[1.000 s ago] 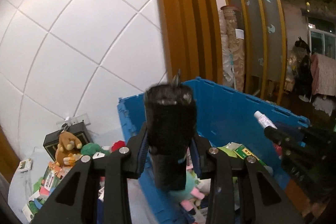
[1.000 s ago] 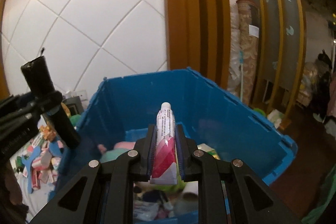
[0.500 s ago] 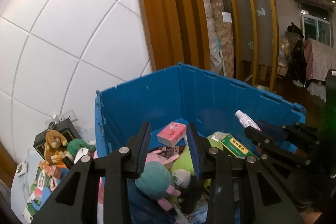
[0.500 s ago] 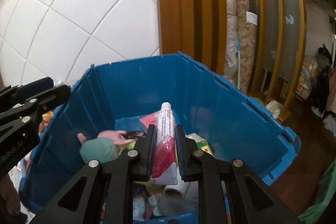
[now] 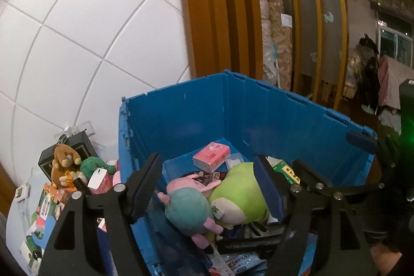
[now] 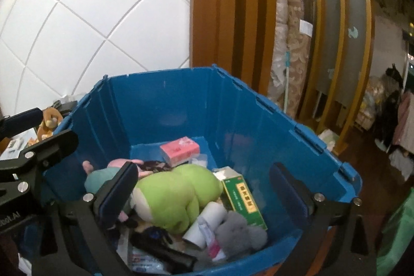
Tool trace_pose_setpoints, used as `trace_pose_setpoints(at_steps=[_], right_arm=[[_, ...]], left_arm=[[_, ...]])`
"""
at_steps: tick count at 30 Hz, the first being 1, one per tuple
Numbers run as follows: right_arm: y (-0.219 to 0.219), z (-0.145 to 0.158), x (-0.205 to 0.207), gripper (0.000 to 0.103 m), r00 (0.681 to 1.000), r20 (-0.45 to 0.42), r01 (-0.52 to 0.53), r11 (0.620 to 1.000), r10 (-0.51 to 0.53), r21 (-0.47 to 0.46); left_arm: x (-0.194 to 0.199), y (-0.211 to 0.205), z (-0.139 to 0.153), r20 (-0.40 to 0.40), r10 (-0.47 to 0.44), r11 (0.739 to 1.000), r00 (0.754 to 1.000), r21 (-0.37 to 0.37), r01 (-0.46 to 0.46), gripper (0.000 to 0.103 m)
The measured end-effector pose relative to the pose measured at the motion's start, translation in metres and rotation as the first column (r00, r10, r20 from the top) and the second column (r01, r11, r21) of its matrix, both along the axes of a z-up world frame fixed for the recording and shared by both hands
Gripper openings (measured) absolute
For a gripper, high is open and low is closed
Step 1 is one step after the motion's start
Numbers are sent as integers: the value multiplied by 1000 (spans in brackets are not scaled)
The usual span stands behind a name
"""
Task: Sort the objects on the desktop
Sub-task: 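Open both tools to drop the bundle and tube into the bin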
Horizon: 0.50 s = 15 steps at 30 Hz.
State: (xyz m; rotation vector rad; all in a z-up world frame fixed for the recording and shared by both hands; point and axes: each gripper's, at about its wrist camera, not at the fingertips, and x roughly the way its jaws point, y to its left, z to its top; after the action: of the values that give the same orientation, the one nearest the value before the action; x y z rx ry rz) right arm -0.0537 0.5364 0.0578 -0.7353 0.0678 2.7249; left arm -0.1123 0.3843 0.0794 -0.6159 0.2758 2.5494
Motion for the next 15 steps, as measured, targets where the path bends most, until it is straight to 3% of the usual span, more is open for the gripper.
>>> trace_pose_setpoints(at_steps=[4,8,15], right_arm=[[-4,6,4,103,1000,-21,-15,1000,15,9],[-9,9,6,103,999,-29,-22,1000,23,20],[-17,10,6,103,999,-33,-36,999,37,30]], left_arm=[[6,-15,7,-40,24,998,999,53,-22,78],[6,-28,9,-23,21,993,1000,121,-18,78],[7,-36,8,-43,39,995,998,89,-35,78]])
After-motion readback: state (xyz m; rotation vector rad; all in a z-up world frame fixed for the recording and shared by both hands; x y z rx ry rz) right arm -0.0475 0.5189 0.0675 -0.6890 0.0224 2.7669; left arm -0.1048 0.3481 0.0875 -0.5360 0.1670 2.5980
